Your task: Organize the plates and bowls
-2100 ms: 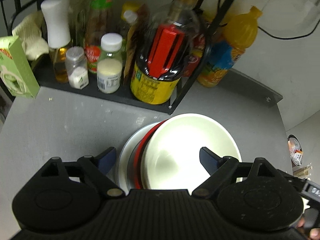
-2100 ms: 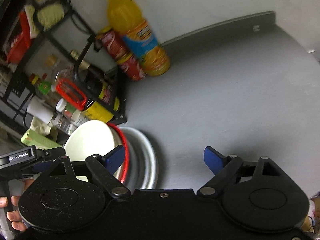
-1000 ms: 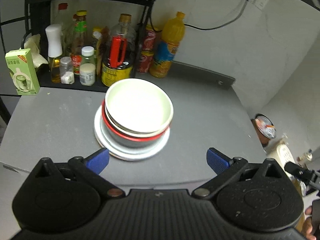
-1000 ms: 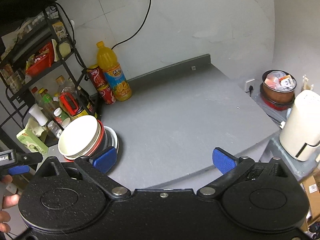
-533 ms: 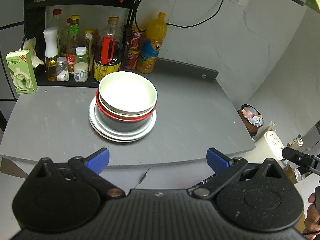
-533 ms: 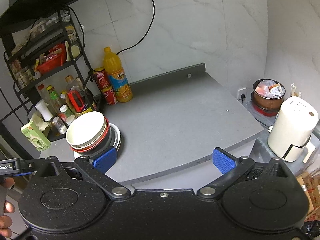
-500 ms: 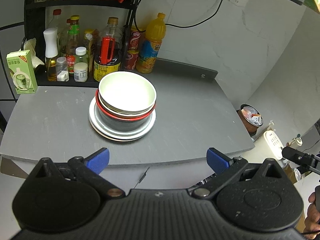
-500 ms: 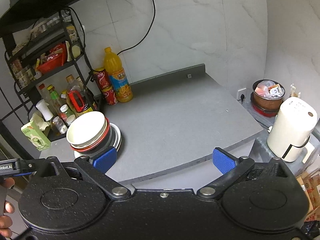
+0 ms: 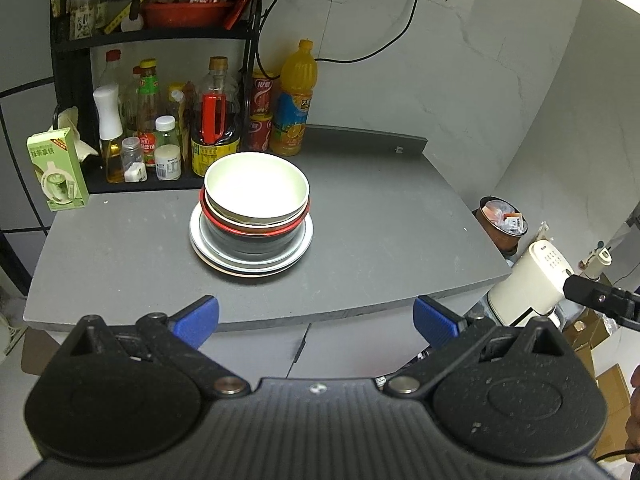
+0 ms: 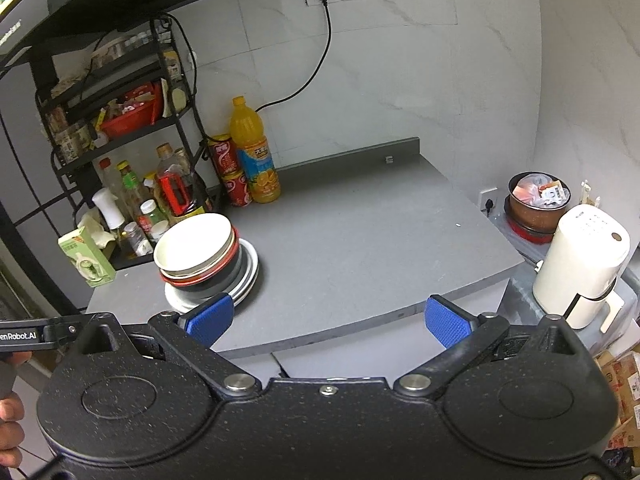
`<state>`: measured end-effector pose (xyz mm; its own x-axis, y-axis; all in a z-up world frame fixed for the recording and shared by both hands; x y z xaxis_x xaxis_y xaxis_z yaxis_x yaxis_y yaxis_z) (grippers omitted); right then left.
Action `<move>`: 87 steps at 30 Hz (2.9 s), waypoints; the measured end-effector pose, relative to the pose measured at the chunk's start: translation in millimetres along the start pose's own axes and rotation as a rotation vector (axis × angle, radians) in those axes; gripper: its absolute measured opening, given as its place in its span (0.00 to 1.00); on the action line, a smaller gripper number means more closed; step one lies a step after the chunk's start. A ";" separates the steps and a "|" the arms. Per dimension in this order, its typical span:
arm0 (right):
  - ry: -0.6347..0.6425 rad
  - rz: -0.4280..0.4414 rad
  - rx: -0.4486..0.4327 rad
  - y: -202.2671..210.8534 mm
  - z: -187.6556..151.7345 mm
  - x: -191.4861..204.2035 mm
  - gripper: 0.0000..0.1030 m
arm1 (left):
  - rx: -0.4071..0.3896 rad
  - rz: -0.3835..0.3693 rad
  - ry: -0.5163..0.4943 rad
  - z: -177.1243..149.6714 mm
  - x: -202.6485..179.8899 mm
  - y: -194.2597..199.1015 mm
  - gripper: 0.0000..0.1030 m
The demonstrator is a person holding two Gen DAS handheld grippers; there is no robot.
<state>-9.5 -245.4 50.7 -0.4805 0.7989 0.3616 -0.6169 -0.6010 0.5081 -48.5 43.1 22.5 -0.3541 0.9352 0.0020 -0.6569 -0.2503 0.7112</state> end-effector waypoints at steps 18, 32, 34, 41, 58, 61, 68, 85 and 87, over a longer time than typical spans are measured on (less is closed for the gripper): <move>0.036 -0.028 -0.011 20.1 -22.2 15.3 1.00 | -0.068 -0.003 -0.040 -14.2 -6.2 22.0 0.99; 0.050 -0.045 -0.022 24.9 -22.6 17.0 1.00 | -0.078 -0.021 -0.047 -15.3 -5.2 24.8 0.99; 0.059 -0.047 -0.021 25.1 -23.5 19.0 1.00 | -0.080 -0.023 -0.050 -15.0 -4.9 25.3 0.99; 0.067 -0.045 -0.016 24.1 -23.5 20.7 1.00 | -0.082 -0.027 -0.050 -15.0 -4.4 25.6 0.99; 0.073 -0.038 -0.014 22.4 -23.4 20.8 1.00 | -0.078 -0.004 -0.048 -12.3 -3.6 24.2 0.99; 0.064 -0.036 -0.017 22.0 -22.3 20.0 1.00 | -0.079 -0.002 -0.049 -12.3 -4.0 24.0 0.99; 0.065 -0.034 -0.022 21.4 -20.4 18.5 1.00 | -0.077 -0.001 -0.050 -11.1 -2.7 22.1 0.99; 0.053 -0.037 -0.014 15.4 -19.6 14.7 1.00 | -0.063 -0.010 -0.060 -6.0 -6.3 15.4 0.99; 0.052 -0.039 -0.012 14.6 -19.7 14.0 1.00 | -0.063 -0.011 -0.061 -5.3 -6.9 14.8 0.99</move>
<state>-37.5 -243.4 47.8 -0.4880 0.8195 0.3004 -0.6428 -0.5702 0.5115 -59.4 31.6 29.3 -0.3069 0.9509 0.0390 -0.7015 -0.2537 0.6660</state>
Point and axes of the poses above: each gripper's, at about its wrist camera, not at the fingertips, and y roughly against the way its jaws point, x to its left, z to its top, the point moved 1 cm from there along -y, roughly the way its jaws point, and after that the axes turned 15 degrees about z, right-handed, at the moved point
